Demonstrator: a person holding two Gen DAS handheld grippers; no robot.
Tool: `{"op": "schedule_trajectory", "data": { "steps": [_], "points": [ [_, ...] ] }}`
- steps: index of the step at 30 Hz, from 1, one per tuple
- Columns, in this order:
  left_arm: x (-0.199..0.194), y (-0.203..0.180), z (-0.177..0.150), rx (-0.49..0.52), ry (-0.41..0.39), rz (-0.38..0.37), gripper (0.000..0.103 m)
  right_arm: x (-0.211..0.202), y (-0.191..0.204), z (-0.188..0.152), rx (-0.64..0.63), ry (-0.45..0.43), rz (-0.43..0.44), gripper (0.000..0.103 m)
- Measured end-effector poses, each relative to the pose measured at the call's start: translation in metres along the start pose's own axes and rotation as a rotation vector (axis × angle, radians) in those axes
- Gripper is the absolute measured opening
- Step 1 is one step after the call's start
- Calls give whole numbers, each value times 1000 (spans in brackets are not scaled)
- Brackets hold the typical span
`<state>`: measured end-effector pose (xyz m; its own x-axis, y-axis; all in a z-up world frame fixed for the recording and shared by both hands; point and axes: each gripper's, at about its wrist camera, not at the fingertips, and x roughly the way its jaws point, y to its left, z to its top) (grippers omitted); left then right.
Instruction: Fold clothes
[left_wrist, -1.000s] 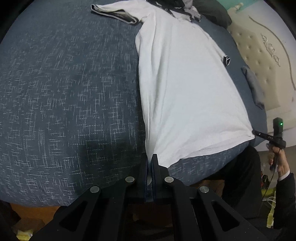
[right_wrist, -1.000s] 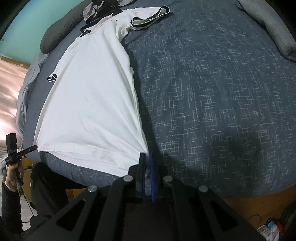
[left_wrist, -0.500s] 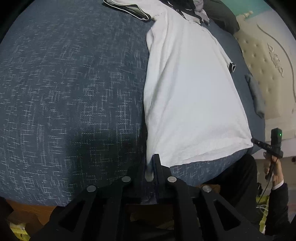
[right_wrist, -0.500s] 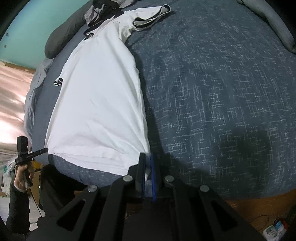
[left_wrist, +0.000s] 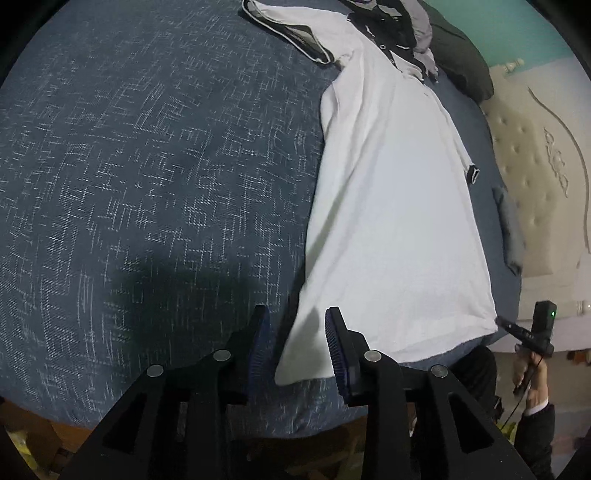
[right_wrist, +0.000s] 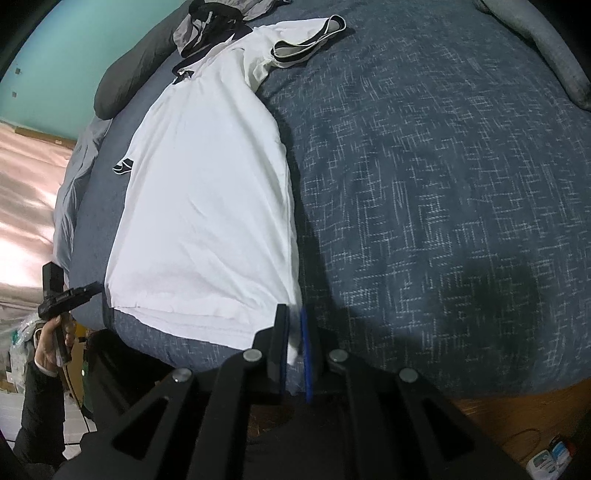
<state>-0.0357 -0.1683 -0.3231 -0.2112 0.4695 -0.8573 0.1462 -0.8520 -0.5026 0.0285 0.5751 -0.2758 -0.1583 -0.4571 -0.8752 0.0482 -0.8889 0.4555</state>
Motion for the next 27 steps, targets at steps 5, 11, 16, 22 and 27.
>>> {"op": "schedule_trajectory", "data": {
  "steps": [5,11,16,22,27],
  "points": [
    [-2,-2,-2,5,-6,-6,34,-3,0,-5,-16,9,-14,7],
    [-5,-8,-6,23,-12,-11,34,-5,2,-9,-33,18,-19,7],
    [-8,-16,-5,40,-15,-21,34,11,11,-8,-54,57,-38,12],
    [-14,-17,-1,53,-17,-24,34,29,21,-5,-79,102,-88,37],
    [-18,-16,-6,52,-14,-30,34,42,26,-5,-113,132,-160,37]
  ]
}}
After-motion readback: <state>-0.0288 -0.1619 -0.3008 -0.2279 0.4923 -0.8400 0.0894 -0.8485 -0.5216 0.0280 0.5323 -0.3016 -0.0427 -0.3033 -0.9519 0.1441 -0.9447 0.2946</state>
